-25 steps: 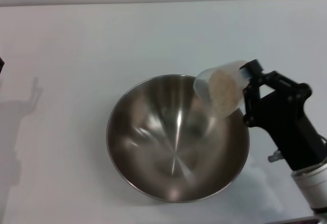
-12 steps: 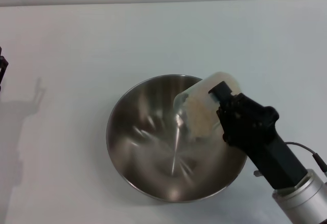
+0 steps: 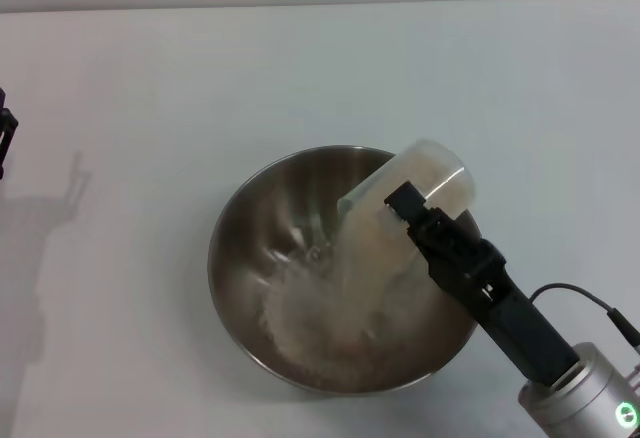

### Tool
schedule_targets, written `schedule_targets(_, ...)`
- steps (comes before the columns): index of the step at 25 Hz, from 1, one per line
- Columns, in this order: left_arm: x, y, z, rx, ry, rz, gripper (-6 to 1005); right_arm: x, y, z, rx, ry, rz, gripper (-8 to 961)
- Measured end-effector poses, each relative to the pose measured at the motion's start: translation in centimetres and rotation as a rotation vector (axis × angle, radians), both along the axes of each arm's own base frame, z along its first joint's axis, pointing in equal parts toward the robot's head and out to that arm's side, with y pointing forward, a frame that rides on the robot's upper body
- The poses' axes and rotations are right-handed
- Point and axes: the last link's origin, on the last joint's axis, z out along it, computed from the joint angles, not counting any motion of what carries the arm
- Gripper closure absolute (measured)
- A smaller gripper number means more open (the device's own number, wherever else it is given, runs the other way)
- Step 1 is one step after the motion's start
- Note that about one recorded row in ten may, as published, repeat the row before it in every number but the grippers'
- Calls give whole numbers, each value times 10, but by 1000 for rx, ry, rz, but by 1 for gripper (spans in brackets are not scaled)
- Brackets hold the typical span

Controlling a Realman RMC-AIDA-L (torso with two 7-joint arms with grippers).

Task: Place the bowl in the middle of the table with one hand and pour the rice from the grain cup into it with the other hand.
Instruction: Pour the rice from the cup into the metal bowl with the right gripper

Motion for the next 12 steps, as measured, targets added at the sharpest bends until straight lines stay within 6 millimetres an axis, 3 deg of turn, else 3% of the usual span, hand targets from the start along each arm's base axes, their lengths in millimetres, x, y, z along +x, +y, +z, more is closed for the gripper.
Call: schedule_targets(12,0,0,-1,-7,2,0,152,-5,-1,-7,153,-214,63,942)
